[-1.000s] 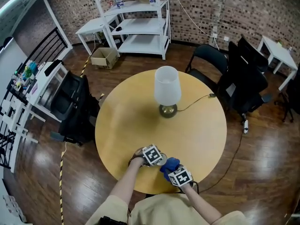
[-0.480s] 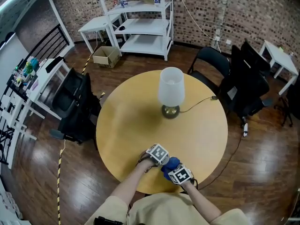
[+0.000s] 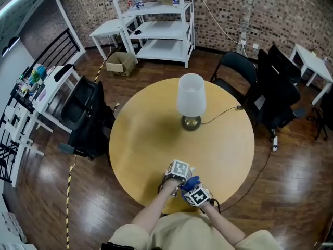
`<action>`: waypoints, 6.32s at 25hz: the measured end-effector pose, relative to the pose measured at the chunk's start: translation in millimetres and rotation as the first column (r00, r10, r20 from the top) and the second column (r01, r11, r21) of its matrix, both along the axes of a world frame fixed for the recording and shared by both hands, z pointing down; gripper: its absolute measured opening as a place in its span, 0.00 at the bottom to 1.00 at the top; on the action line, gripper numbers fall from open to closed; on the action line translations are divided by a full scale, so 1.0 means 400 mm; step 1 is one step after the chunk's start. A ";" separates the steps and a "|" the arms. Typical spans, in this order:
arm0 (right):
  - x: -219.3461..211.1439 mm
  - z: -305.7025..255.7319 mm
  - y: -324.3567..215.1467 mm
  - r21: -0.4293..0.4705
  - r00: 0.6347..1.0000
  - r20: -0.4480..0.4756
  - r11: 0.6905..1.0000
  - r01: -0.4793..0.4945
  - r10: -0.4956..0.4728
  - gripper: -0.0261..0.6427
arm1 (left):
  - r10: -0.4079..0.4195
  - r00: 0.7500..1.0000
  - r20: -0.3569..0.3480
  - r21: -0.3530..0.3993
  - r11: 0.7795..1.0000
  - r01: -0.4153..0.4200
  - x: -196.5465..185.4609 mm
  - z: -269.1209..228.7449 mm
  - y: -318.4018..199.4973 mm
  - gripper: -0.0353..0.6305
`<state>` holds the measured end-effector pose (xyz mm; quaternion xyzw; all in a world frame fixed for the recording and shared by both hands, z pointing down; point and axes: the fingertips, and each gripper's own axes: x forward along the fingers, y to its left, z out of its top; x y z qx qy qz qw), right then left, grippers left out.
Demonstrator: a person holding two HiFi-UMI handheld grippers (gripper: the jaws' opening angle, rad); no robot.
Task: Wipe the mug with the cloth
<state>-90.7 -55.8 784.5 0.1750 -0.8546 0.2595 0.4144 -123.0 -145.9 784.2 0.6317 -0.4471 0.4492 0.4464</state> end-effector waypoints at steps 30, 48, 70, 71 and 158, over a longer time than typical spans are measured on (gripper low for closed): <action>0.024 -0.006 -0.004 -0.065 0.993 0.112 0.998 -0.018 0.025 0.15 | 0.707 0.702 0.086 0.085 0.697 -0.712 0.111 -0.029 -0.040 0.11; 0.013 -0.005 0.012 -0.054 0.997 0.077 0.998 0.021 -0.017 0.15 | -0.231 0.972 0.045 -0.054 0.971 0.233 -0.050 0.005 0.051 0.09; 0.038 -0.017 -0.016 -0.117 0.974 0.210 0.991 -0.063 0.087 0.15 | 0.290 0.957 0.000 0.154 0.946 -0.286 0.013 -0.143 0.058 0.54; 0.038 -0.017 -0.016 -0.118 0.974 0.211 0.991 -0.062 0.086 0.15 | 0.304 0.953 -0.003 0.142 0.943 -0.301 0.013 -0.150 0.060 0.54; -0.027 -0.018 0.079 0.130 0.929 -0.018 0.920 0.368 -0.369 0.15 | 0.662 0.749 0.026 -0.015 0.749 -0.662 0.069 -0.034 0.025 0.15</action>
